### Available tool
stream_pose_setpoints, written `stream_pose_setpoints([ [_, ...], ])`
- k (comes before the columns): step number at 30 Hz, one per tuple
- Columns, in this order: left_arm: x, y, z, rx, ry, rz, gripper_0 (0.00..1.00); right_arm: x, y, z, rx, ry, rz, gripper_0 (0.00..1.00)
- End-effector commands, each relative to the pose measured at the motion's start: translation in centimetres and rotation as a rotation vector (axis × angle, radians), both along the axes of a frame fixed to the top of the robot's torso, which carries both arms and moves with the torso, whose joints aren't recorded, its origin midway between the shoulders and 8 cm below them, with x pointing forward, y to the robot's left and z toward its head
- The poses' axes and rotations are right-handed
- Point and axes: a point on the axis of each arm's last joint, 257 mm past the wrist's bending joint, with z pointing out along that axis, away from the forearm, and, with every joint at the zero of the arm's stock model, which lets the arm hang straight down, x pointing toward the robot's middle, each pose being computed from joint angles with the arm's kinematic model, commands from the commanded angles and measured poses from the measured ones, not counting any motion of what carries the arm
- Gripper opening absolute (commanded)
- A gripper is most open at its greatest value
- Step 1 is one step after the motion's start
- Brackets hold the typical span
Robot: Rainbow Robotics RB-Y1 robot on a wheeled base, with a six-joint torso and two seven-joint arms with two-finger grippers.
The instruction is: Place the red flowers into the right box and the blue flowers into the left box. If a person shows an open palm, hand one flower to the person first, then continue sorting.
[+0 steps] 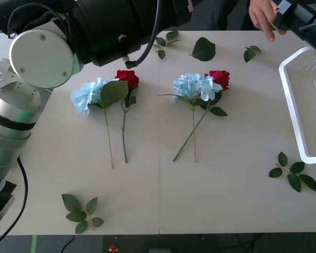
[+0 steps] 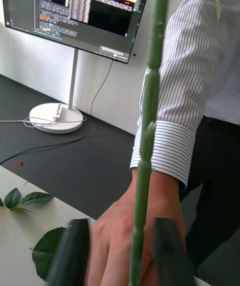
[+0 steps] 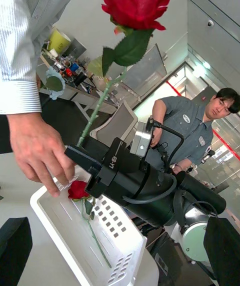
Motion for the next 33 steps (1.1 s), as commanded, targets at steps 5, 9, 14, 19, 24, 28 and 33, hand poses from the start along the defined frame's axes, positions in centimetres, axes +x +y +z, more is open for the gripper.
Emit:
stream_pose_setpoints([
  [5,-1.8,-1.7,2.7,0.001,-0.103,-0.035,1.0,-0.4,2.4,1.9,0.072,-0.032,0.054,1.0],
  [9,-1.8,-1.7,2.7,0.001,-0.103,-0.035,1.0,-0.4,2.5,1.3,0.091,-0.009,0.063,1.0],
  [14,-1.4,-1.8,0.9,0.017,-0.069,-0.034,1.0,-1.2,3.1,0.2,0.102,0.084,0.098,1.0],
  [19,-1.4,-0.9,2.6,-0.026,-0.118,-0.006,1.0,-3.9,2.4,-1.4,0.151,0.223,0.137,1.0],
  [24,-1.1,1.6,4.9,-0.002,-0.135,0.011,1.0,-7.6,1.3,-3.7,0.213,0.387,0.165,1.0],
  [28,-0.1,5.3,3.8,0.176,-0.044,0.026,1.0,-10.6,0.0,-6.0,0.243,0.515,0.143,1.0],
  [33,0.2,10.8,1.4,0.359,0.116,0.08,1.0,-13.6,-0.9,-9.2,0.305,0.681,0.092,1.0],
])
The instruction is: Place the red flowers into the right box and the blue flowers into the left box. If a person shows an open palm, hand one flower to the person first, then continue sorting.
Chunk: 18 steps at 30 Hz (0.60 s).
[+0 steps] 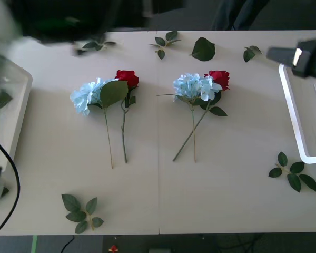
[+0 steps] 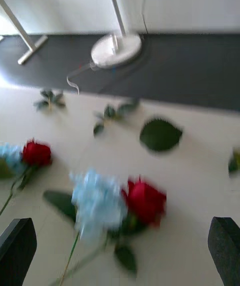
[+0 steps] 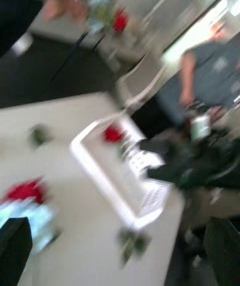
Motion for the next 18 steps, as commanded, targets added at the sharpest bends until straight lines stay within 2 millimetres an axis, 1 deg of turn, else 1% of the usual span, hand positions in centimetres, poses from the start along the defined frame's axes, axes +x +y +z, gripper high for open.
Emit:
stream_pose_setpoints([
  [1,-0.6,4.2,3.5,0.051,0.042,0.075,1.0,-2.7,-0.7,-0.7,0.01,0.113,-0.031,1.0],
  [4,-0.7,5.6,1.8,0.102,0.126,0.111,1.0,-3.5,-0.9,-2.2,0.043,0.2,-0.059,1.0],
  [5,-0.6,6.5,0.5,0.148,0.167,0.151,1.0,-3.8,-1.0,-2.8,0.065,0.246,-0.079,1.0],
  [6,-0.6,6.9,0.1,0.165,0.181,0.17,1.0,-3.9,-1.1,-3.2,0.073,0.266,-0.087,1.0],
  [7,-0.7,7.7,-1.0,0.2,0.232,0.211,1.0,-4.0,-1.3,-3.8,0.085,0.302,-0.106,1.0],
  [11,-1.7,9.7,-3.8,0.288,0.394,0.34,1.0,-4.5,-1.4,-5.8,0.115,0.411,-0.168,1.0],
  [13,-1.9,10.5,-4.7,0.32,0.439,0.392,1.0,-4.5,-1.5,-6.6,0.124,0.444,-0.199,1.0],
  [15,-2.2,11.6,-6.2,0.366,0.483,0.475,1.0,-4.2,-1.3,-7.8,0.148,0.492,-0.25,1.0],
  [16,-2.3,12.0,-6.8,0.387,0.492,0.51,1.0,-4.0,-1.1,-8.1,0.162,0.503,-0.27,1.0],
  [18,-1.7,12.4,-7.9,0.393,0.506,0.59,1.0,-3.6,-0.6,-9.1,0.186,0.534,-0.307,1.0],
])
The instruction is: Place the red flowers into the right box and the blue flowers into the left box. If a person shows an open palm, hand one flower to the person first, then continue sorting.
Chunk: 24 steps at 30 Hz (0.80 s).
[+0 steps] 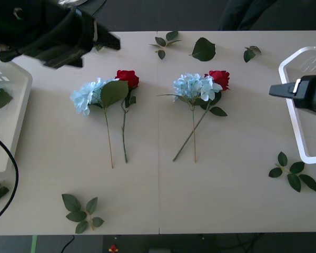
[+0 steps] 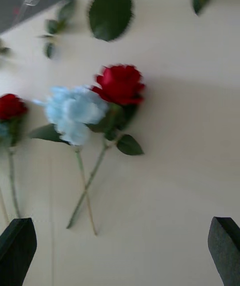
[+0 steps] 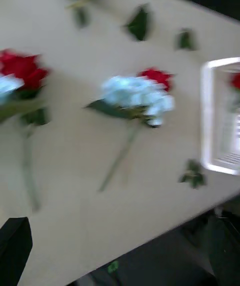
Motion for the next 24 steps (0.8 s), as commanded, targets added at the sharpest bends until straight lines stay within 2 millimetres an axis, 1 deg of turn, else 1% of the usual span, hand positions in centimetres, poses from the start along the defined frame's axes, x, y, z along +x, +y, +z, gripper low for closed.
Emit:
stream_pose_setpoints([
  [1,0.7,1.0,-0.2,0.134,-0.062,0.124,1.0,1.1,2.0,-0.4,0.011,0.042,-0.071,1.0],
  [2,0.8,1.1,-0.9,0.145,-0.053,0.143,1.0,1.3,2.0,-0.7,0.009,0.046,-0.086,1.0],
  [5,1.5,3.1,-5.0,0.224,-0.009,0.261,1.0,2.4,2.6,-2.2,-0.009,0.074,-0.155,1.0],
  [6,1.7,3.5,-5.7,0.245,-0.011,0.276,1.0,2.6,2.6,-2.6,-0.011,0.083,-0.169,1.0],
  [7,2.2,3.9,-7.1,0.278,-0.017,0.302,1.0,3.1,2.9,-3.1,-0.02,0.096,-0.188,1.0],
  [10,3.2,5.2,-10.5,0.333,0.007,0.342,1.0,4.3,3.6,-4.0,-0.024,0.119,-0.237,1.0],
  [13,4.3,5.7,-13.7,0.34,0.038,0.351,1.0,5.9,4.2,-5.2,-0.031,0.129,-0.283,1.0],
  [15,5.0,6.0,-14.9,0.337,0.038,0.359,1.0,6.5,4.5,-5.9,-0.037,0.137,-0.298,1.0],
  [18,7.0,6.8,-17.0,0.369,-0.01,0.358,1.0,8.1,4.7,-7.0,-0.064,0.14,-0.326,1.0],
  [21,8.4,7.2,-18.5,0.378,-0.039,0.354,1.0,9.3,5.0,-8.2,-0.077,0.142,-0.339,1.0],
  [24,9.2,7.7,-19.8,0.394,-0.055,0.36,1.0,10.4,5.4,-9.0,-0.084,0.142,-0.346,1.0],
])
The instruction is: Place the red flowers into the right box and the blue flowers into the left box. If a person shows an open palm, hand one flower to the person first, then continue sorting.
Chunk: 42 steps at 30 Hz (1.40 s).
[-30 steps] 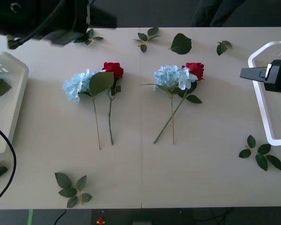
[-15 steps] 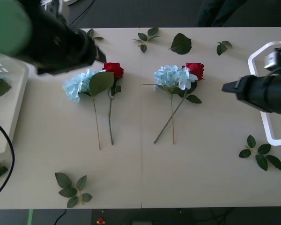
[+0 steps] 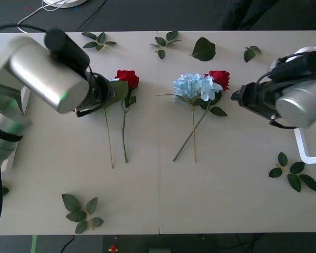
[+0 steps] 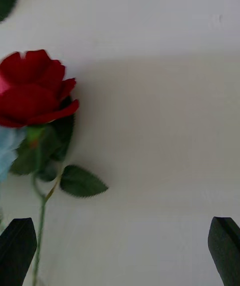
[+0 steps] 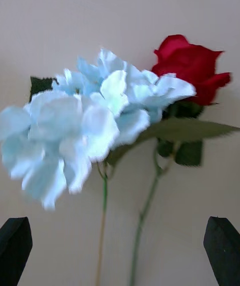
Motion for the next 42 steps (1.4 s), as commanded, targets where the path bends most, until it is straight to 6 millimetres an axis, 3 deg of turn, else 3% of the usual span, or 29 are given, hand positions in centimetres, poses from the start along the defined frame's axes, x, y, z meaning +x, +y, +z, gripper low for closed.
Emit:
stream_pose_setpoints([
  [1,1.4,2.3,-2.0,0.099,-0.032,-0.02,1.0,2.7,2.8,0.7,0.024,-0.039,-0.004,1.0],
  [7,2.3,3.0,-4.5,0.125,-0.04,-0.02,1.0,4.7,5.2,-0.9,0.019,-0.037,0.009,1.0],
  [11,2.7,2.8,-5.1,0.131,-0.054,-0.034,1.0,5.8,7.2,-1.6,0.026,-0.04,0.027,1.0],
  [16,1.9,2.1,-6.0,0.131,-0.029,-0.053,1.0,6.9,9.0,-2.3,0.039,-0.043,0.035,1.0],
  [20,0.7,2.6,-6.9,0.169,0.015,-0.044,1.0,7.7,10.1,-3.1,0.042,-0.045,0.042,1.0],
  [28,-0.8,2.1,-8.9,0.209,0.056,-0.073,1.0,8.7,10.4,-4.3,0.022,-0.06,0.048,1.0],
  [29,-0.9,2.1,-9.1,0.21,0.058,-0.075,1.0,8.8,10.4,-4.3,0.021,-0.063,0.05,0.94],
  [30,-0.9,2.0,-9.1,0.21,0.059,-0.075,1.0,8.7,10.6,-4.4,0.02,-0.061,0.053,0.66],
  [31,-1.0,2.0,-9.2,0.21,0.059,-0.076,1.0,8.7,10.6,-4.4,0.021,-0.061,0.052,0.25],
  [32,-1.0,1.9,-9.3,0.212,0.06,-0.079,1.0,8.7,10.6,-4.4,0.02,-0.061,0.053,0.09],
  [33,-1.3,1.8,-9.6,0.216,0.065,-0.082,1.0,8.7,10.6,-4.4,0.019,-0.061,0.054,0.0],
  [42,-1.9,2.9,-11.7,0.237,0.043,-0.091,1.0,8.7,10.5,-4.5,0.01,-0.062,0.061,0.0],
])
